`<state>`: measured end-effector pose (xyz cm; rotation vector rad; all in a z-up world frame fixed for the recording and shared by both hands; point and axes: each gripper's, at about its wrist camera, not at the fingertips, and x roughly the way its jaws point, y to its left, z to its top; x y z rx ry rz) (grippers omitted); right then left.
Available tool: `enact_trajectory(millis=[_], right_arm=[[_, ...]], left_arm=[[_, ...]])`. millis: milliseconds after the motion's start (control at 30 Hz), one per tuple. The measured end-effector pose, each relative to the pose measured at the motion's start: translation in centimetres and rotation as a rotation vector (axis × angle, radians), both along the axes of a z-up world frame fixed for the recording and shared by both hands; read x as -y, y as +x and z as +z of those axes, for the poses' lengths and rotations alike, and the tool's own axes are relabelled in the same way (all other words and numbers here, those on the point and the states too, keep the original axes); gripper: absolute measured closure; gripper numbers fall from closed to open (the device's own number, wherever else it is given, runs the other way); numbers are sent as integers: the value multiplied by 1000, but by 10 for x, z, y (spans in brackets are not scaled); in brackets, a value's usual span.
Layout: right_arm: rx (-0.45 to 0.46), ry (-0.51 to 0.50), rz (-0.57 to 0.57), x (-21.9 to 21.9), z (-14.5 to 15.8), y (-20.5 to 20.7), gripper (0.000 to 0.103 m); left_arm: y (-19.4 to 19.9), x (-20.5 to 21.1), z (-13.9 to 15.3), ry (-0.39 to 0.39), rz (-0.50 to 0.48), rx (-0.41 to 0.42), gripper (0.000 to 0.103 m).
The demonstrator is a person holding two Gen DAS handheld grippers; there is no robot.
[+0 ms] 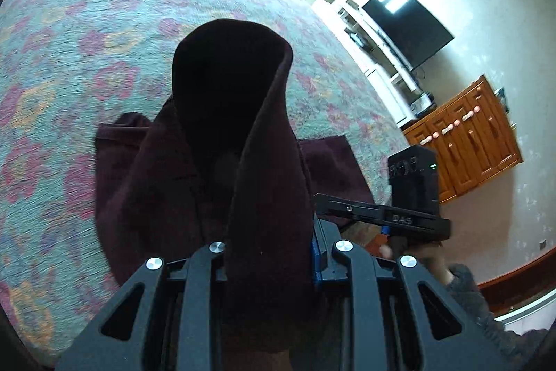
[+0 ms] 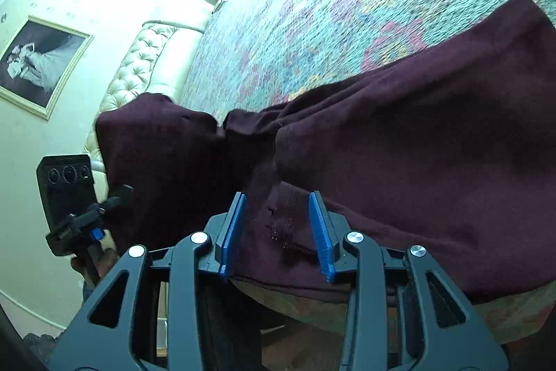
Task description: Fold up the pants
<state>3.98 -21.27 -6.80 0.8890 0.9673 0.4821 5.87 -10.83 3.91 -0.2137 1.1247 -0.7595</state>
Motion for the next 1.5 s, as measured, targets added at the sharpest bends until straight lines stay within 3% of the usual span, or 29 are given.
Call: enact_trajectory(millis=[167, 433, 600, 767, 833, 900, 1000, 1200, 1367, 1500], right_arm=[[-12, 26, -57, 18, -4, 1, 66], [-22, 65, -119, 39, -12, 1, 66], [-43, 76, -137, 54, -21, -6, 66], [-61, 126, -142, 59, -32, -9, 66], [-64, 139, -139, 62, -35, -10, 66], [-61, 152, -134, 66, -37, -11, 66], [-59, 185, -138, 71, -41, -15, 64], [-58, 148, -105, 69, -39, -15, 59], [-54, 109, -78, 58, -35, -13, 53], [-46, 95, -51, 48, -28, -6, 53]], left_arm=[[-1, 52, -30, 128, -22, 26, 78], [-10, 88, -60, 288, -4, 79, 73], [-12, 94, -60, 286, -16, 112, 55], [-24, 95, -41, 208, -56, 120, 52], [-30, 87, -29, 176, -59, 141, 45], [-38, 76, -17, 140, -33, 174, 28], [-45, 47, -2, 120, 9, 223, 22], [-41, -19, -12, 162, 139, 216, 19], [-31, -67, -36, 165, 277, 132, 19], [-26, -82, -47, 203, 315, 95, 19]])
